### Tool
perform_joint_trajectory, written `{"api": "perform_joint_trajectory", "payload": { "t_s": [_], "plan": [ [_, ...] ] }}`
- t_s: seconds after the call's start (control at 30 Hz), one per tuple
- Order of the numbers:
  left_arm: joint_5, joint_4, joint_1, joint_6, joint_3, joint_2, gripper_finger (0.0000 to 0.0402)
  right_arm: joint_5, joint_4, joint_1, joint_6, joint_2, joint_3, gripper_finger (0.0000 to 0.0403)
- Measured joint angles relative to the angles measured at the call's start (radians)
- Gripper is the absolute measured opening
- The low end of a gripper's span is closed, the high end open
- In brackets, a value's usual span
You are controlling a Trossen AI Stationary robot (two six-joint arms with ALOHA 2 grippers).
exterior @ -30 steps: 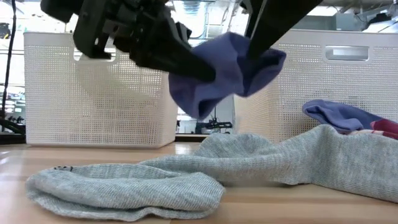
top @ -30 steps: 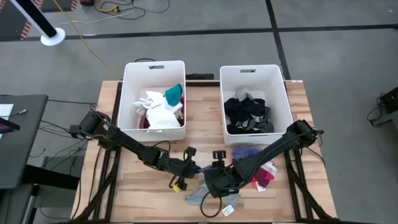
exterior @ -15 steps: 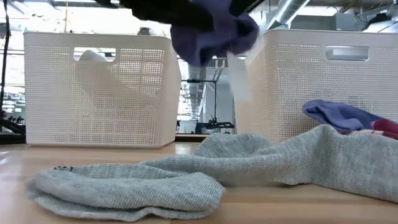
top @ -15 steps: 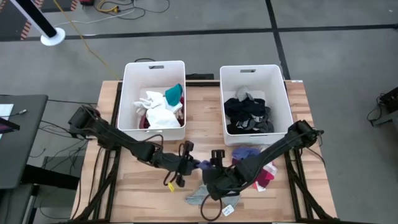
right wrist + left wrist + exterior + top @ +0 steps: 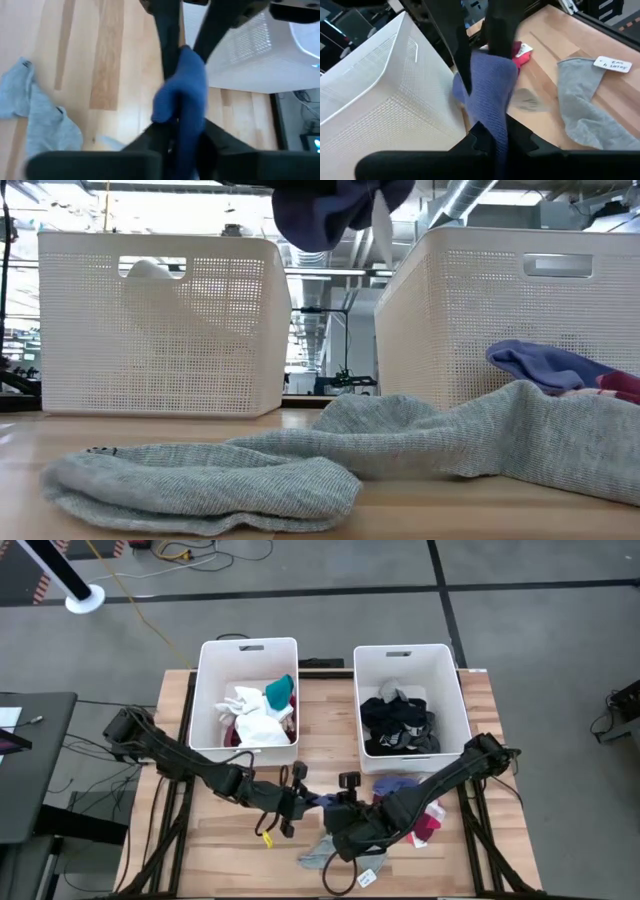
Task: Sort clothes
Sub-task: Put the blue sock into the right white bin
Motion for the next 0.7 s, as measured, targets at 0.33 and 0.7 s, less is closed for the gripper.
{"api": "perform_joint_trajectory", "payload": {
  "t_s": [0.33,0.7],
  "plan": [
    [-0.083,-0.018,-0.004,0.098,0.0,-0.036,0.0073,0.105,-0.135,-0.003,0.004,0.0,0.07,0.0012],
    [-0.062,-0.219,-0.006,0.057,0.0,-0.197,0.0191,0.296,-0.561,-0.066,0.232,0.0,0.224,0.0005]
  ]
}}
